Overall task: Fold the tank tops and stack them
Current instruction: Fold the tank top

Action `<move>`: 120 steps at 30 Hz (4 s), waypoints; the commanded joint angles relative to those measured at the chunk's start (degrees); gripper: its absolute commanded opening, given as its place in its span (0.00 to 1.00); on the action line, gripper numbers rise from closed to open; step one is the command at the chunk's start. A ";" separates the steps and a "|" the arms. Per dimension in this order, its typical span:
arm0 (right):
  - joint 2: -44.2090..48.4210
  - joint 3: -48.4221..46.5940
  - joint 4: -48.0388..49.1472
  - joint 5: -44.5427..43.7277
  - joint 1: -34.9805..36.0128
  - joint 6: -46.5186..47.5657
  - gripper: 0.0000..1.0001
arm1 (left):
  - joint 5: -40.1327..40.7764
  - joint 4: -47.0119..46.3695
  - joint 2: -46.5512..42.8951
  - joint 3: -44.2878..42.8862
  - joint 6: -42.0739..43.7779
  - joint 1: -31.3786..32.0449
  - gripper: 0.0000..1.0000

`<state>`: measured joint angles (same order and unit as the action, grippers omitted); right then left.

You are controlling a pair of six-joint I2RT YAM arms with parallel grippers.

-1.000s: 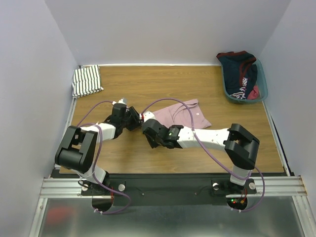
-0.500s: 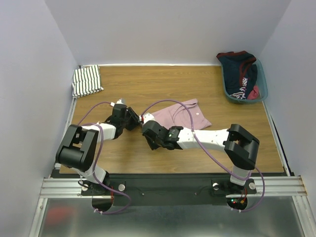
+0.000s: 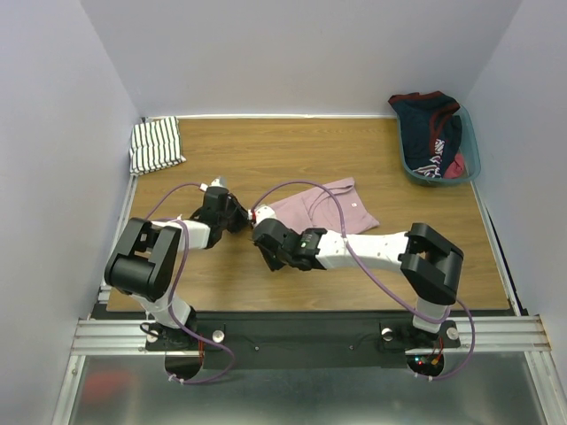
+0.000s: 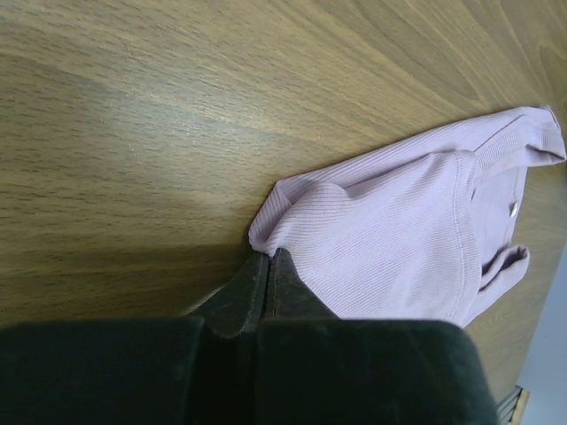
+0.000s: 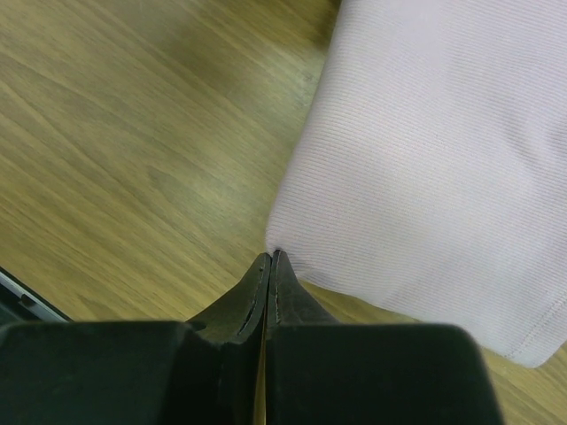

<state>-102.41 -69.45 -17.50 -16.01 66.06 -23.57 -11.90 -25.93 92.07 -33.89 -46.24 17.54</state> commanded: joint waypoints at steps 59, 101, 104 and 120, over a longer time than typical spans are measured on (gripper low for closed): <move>33.76 30.59 5.89 -4.64 -11.83 -16.23 0.24 | 7.43 22.25 24.64 -55.41 0.27 20.34 0.34; -3.67 -4.83 5.54 -0.07 -34.95 -2.53 0.42 | 4.17 11.34 2.67 -17.62 3.52 11.73 0.48; -3.85 -3.24 5.54 -3.23 -35.12 -3.67 0.31 | 4.43 11.17 3.20 -16.91 3.44 11.82 0.48; -2.53 4.50 6.95 -5.79 -36.44 -7.81 0.45 | 6.18 10.46 2.77 -12.25 4.22 12.34 0.52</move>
<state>-106.41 -66.06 -11.27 -19.79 30.26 -30.79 -7.01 -14.17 96.71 -47.09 -43.70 29.50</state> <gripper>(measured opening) 0.414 0.499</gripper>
